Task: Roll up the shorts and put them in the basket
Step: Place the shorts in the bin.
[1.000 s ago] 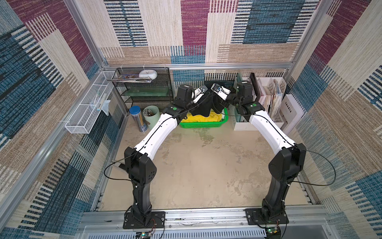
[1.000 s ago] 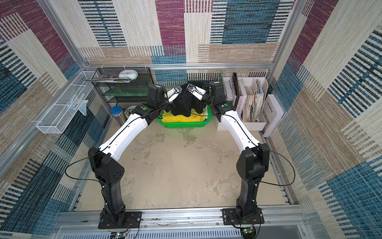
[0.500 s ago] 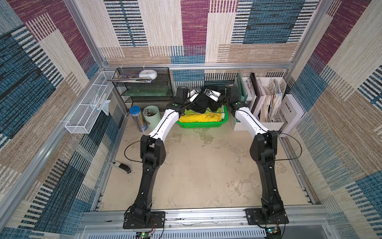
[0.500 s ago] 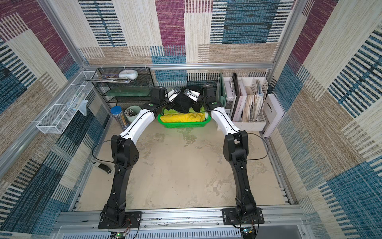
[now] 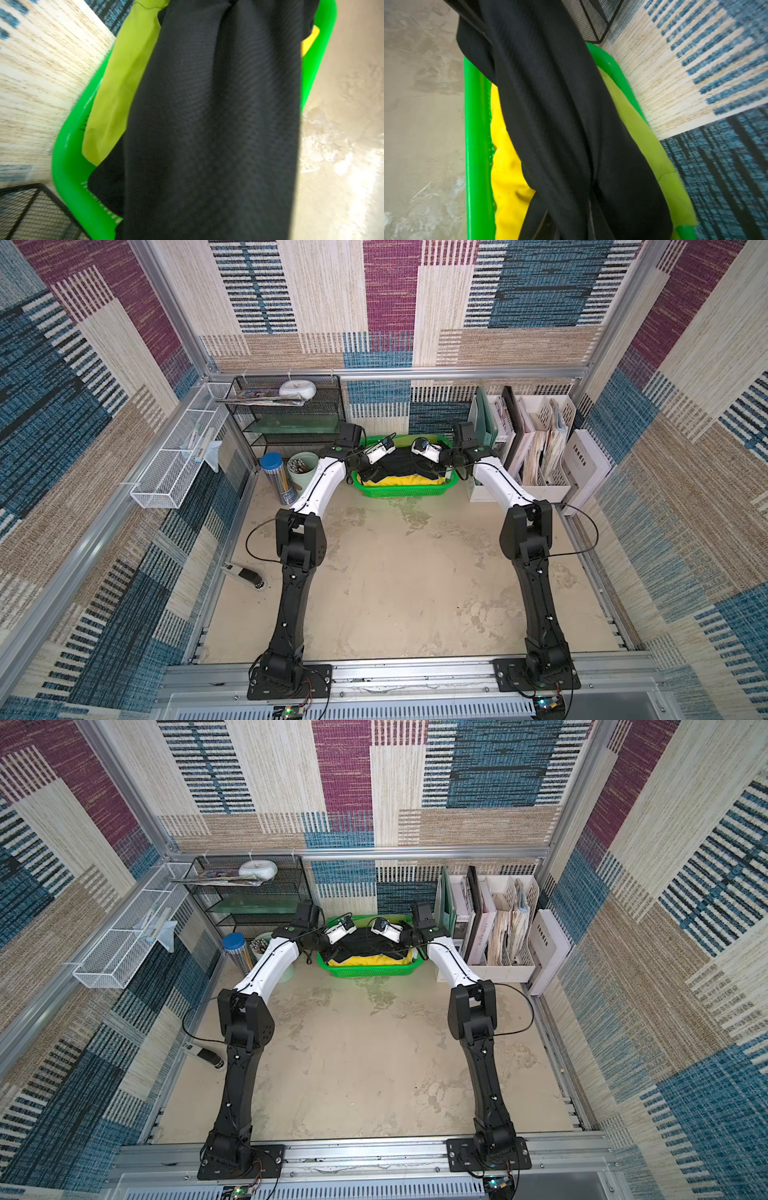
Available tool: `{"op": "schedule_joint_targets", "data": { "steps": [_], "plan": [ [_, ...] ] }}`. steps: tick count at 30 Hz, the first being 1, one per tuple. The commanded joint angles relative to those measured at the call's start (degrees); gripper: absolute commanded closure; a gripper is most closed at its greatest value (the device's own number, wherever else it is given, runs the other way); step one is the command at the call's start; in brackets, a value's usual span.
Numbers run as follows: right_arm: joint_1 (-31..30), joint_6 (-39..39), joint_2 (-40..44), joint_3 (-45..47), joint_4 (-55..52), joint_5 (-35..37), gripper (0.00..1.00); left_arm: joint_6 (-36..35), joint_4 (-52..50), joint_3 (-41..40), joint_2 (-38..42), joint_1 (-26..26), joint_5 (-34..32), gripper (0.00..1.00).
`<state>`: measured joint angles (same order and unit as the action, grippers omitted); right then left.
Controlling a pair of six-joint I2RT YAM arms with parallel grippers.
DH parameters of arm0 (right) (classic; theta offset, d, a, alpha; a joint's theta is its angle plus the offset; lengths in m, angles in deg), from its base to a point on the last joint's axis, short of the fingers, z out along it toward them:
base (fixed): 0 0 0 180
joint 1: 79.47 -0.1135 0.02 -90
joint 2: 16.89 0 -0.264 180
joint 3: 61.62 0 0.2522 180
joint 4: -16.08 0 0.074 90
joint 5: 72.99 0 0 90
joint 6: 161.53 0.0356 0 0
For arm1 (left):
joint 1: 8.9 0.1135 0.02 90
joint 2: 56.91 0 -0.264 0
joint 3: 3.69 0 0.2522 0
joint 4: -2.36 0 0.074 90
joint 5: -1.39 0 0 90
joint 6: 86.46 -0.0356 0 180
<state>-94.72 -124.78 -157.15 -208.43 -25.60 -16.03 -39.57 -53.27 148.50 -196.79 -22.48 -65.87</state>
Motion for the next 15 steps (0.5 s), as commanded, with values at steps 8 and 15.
{"op": "schedule_joint_targets", "data": {
  "steps": [8,15],
  "plan": [
    [3.09,6.11,-5.06,-5.74,-8.99,-1.40,0.90,4.84,-4.24,3.66,-2.06,3.62,2.55,0.24],
    [3.10,10.27,-7.81,-7.68,-7.91,0.70,0.91,10.06,-1.45,1.49,3.86,5.36,3.97,0.00]
  ]
}}
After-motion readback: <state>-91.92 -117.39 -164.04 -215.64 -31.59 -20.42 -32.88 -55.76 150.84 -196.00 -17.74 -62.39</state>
